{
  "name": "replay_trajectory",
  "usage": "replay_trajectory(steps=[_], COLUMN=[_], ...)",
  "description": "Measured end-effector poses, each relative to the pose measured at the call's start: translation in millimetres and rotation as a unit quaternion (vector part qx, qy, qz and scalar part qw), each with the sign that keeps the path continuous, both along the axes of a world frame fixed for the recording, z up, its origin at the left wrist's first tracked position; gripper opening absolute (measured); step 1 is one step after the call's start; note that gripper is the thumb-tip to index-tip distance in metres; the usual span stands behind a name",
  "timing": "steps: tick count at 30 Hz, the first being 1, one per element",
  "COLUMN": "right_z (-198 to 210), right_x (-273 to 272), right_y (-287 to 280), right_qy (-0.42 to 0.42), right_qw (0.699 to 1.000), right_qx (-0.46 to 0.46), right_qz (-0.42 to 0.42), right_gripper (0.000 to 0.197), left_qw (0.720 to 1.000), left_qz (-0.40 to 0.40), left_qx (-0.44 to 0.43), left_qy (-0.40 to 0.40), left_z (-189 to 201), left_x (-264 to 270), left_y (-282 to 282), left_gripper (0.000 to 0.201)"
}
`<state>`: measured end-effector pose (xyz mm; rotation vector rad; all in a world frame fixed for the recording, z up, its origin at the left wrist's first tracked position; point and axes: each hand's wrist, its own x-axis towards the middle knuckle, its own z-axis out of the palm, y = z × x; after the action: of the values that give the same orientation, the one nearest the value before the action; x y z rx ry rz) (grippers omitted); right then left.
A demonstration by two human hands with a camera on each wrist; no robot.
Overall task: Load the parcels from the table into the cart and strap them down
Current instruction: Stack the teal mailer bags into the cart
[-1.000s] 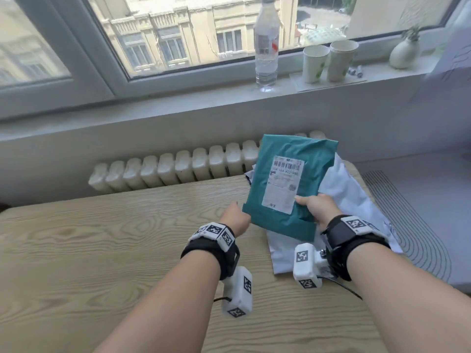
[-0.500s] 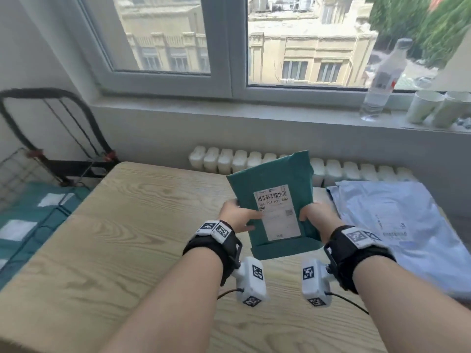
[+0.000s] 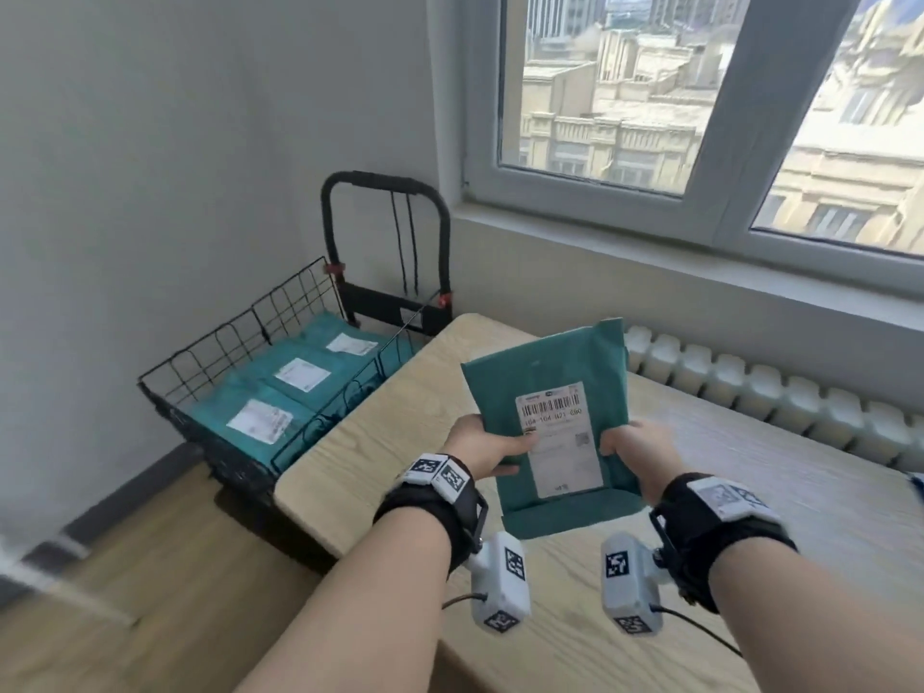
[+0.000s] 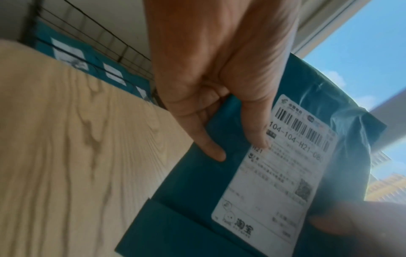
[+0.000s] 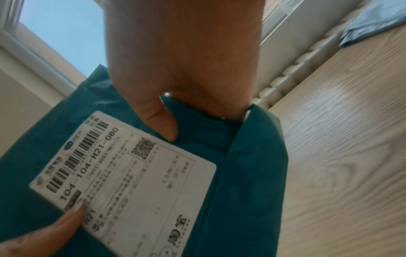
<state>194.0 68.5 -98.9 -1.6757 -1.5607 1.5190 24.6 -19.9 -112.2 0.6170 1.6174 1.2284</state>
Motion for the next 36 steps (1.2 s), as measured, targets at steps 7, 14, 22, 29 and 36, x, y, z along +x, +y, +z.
replay_trajectory(steps=[7,14,22,29,36], right_z=[-4.8,-15.5,-31.5,-39.1,-37.0], right_x=[-95.9,-154.5,-227.6,-298.8,-334.4], right_y=[-42.1,-50.7,-24.2,23.9,74.7], right_qy=[-0.001,-0.058,-0.026,0.061,0.165], right_qw=[0.996,0.988,0.99,0.995,0.978], right_qx=[0.018,0.066,-0.03,-0.058,-0.126], right_qz=[0.092,0.127,0.138,0.057,0.029], right_gripper=[0.017,0.036,0.064,0.09,0.042], left_qw=[0.997,0.985,0.968,0.96,0.942], left_qz=[0.071,0.161,0.24,0.269,0.296], left_qx=[0.026,0.041,0.051,0.04,0.033], left_qy=[0.022,-0.04,-0.06,-0.071,-0.155], left_z=[-1.9,-7.4,-13.4,-14.0,-19.7], left_x=[-92.7,-161.6,-236.1,-303.6,-350.9], left_y=[-53.0,-77.4,-64.5,-8.7,54.9], left_gripper=[0.03,0.016,0.022,0.042,0.048])
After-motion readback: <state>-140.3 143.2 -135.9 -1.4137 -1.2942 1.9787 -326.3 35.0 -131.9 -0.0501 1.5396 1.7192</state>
